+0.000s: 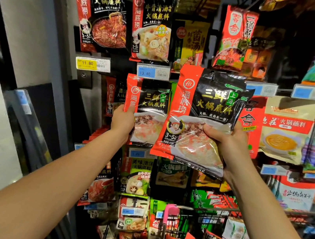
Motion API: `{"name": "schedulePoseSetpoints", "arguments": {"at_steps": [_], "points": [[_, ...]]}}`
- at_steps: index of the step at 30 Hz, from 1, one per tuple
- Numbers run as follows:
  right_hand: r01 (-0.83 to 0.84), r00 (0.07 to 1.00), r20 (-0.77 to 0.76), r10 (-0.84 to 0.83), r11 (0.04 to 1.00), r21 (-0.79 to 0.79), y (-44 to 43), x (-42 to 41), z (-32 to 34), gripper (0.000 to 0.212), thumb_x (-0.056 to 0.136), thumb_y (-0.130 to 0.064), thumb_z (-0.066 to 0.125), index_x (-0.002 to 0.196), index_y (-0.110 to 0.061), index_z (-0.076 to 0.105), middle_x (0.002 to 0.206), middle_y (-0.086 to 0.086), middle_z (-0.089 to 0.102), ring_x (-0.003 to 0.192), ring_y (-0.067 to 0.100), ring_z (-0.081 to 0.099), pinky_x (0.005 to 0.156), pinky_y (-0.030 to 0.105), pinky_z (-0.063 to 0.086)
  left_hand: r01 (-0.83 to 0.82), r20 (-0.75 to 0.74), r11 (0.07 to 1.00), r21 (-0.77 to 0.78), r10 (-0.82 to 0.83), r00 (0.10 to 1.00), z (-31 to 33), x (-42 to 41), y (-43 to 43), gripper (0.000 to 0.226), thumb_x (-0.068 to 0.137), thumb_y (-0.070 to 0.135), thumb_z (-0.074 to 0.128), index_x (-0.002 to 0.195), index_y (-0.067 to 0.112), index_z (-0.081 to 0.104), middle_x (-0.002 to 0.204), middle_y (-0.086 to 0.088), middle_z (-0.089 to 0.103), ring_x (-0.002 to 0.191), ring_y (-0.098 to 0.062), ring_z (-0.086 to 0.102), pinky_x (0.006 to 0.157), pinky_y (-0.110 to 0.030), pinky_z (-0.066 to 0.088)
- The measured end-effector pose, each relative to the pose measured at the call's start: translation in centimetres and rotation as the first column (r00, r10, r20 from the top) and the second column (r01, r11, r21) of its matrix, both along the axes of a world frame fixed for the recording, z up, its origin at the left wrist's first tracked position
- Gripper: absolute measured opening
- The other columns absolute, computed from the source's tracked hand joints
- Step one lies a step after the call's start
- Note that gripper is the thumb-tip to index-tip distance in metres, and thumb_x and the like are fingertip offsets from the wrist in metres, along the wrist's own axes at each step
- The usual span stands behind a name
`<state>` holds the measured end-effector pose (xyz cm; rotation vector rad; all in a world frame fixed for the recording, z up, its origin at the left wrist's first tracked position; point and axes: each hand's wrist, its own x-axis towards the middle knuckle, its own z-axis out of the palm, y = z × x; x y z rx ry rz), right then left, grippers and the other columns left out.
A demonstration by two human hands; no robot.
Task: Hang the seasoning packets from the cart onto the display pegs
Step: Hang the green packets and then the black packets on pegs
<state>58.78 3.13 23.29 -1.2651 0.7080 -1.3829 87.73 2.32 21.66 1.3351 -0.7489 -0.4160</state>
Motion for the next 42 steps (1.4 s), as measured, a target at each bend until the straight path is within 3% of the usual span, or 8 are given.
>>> {"name": "schedulePoseSetpoints", "arguments": {"at_steps": [6, 8, 12, 16, 25, 31, 36, 42], "points": [[-0.008, 0.999, -0.036, 0.009, 0.999, 0.046, 0.4, 0.4, -0.1, 0.138, 0.035, -0.044, 0.102, 0.154, -0.027, 0.034, 0.149, 0.007, 0.055, 0.123, 0.032, 0.064, 0.099, 0.059, 0.055, -0.131, 0.113, 0.947, 0.294, 0.102, 0.988, 1.1, 1.2, -0.3, 0.043, 0.084, 0.043, 0.065, 0.12, 0.02, 0.057, 0.128, -0.011, 0.063, 0.11, -0.032, 0.062, 0.099, -0.048, 0.052], [-0.035, 0.998, -0.044, 0.038, 0.997, 0.074, 0.5, 0.7, -0.1, 0.135, 0.035, -0.046, 0.101, 0.152, -0.029, 0.036, 0.143, 0.006, 0.061, 0.121, 0.032, 0.066, 0.099, 0.06, 0.054, -0.159, 0.19, 0.969, 0.187, 0.123, 0.974, 2.8, -1.0, 2.0, 0.043, 0.09, 0.045, 0.067, 0.121, 0.019, 0.055, 0.128, -0.01, 0.059, 0.115, -0.029, 0.059, 0.099, -0.042, 0.049], [-0.061, 0.995, -0.075, 0.068, 0.994, 0.089, 0.5, 1.7, -0.7, 0.139, 0.031, -0.062, 0.099, 0.152, -0.035, 0.035, 0.151, 0.004, 0.054, 0.132, 0.033, 0.058, 0.104, 0.062, 0.05, 0.399, 0.141, 0.915, 0.056, -0.403, 0.904, 5.8, -7.3, 7.4, 0.034, 0.091, 0.051, 0.066, 0.103, 0.02, 0.07, 0.106, -0.003, 0.076, 0.095, -0.014, 0.071, 0.085, -0.028, 0.053], [-0.091, 0.992, -0.079, 0.099, 0.991, 0.1, 1.6, 2.6, -0.1, 0.142, 0.032, -0.061, 0.099, 0.154, -0.034, 0.032, 0.152, 0.001, 0.051, 0.131, 0.031, 0.059, 0.104, 0.061, 0.05, 0.393, 0.227, 0.912, 0.119, -0.411, 0.883, 5.7, -9.0, 8.7, 0.036, 0.076, 0.04, 0.087, 0.098, 0.02, 0.066, 0.086, 0.006, 0.074, 0.078, -0.009, 0.07, 0.078, -0.028, 0.052], [-0.123, 0.99, -0.037, 0.135, 0.963, 0.238, 2.3, 1.6, -1.5, 0.127, 0.054, -0.094, 0.071, 0.16, -0.041, 0.023, 0.164, -0.006, 0.036, 0.145, 0.025, 0.044, 0.116, 0.06, 0.038, 0.364, -0.055, 0.926, 0.102, -0.36, 0.931, 4.0, -8.6, 9.2, 0.035, 0.084, 0.028, 0.083, 0.113, 0.017, 0.068, 0.109, -0.008, 0.076, 0.106, -0.031, 0.07, 0.101, -0.046, 0.053], [-0.073, 0.99, -0.102, 0.1, 0.969, 0.236, 2.7, 0.2, -2.0, 0.074, 0.105, -0.036, 0.054, 0.164, -0.02, 0.013, 0.167, 0.004, 0.027, 0.148, 0.025, 0.038, 0.108, 0.033, 0.033, 0.353, -0.219, 0.927, 0.124, -0.321, 0.921, 1.8, -8.6, 9.0, 0.036, 0.086, 0.03, 0.081, 0.118, 0.017, 0.069, 0.111, -0.002, 0.075, 0.105, -0.022, 0.069, 0.09, -0.033, 0.053], [0.122, 0.961, -0.26, -0.096, 0.989, 0.085, 0.9, 0.1, -2.7, 0.069, 0.108, -0.034, 0.049, 0.164, -0.017, 0.012, 0.171, 0.001, 0.014, 0.157, 0.022, 0.016, 0.123, 0.038, 0.018, 0.253, -0.104, 0.956, 0.145, -0.24, 0.965, 0.4, -5.0, 7.4, 0.037, 0.086, 0.034, 0.081, 0.117, 0.019, 0.068, 0.11, -0.002, 0.075, 0.107, -0.025, 0.068, 0.094, -0.039, 0.053], [0.26, 0.909, -0.326, -0.261, 0.964, -0.048, -0.4, 0.0, -1.5, 0.067, 0.108, -0.035, 0.049, 0.164, -0.015, 0.019, 0.169, 0.004, 0.023, 0.155, 0.023, 0.023, 0.124, 0.04, 0.022, 0.222, 0.12, 0.968, 0.118, -0.236, 0.964, 0.8, 0.5, 5.7, 0.038, 0.092, 0.032, 0.074, 0.127, 0.029, 0.061, 0.115, 0.002, 0.073, 0.109, -0.019, 0.068, 0.101, -0.042, 0.052]]}}
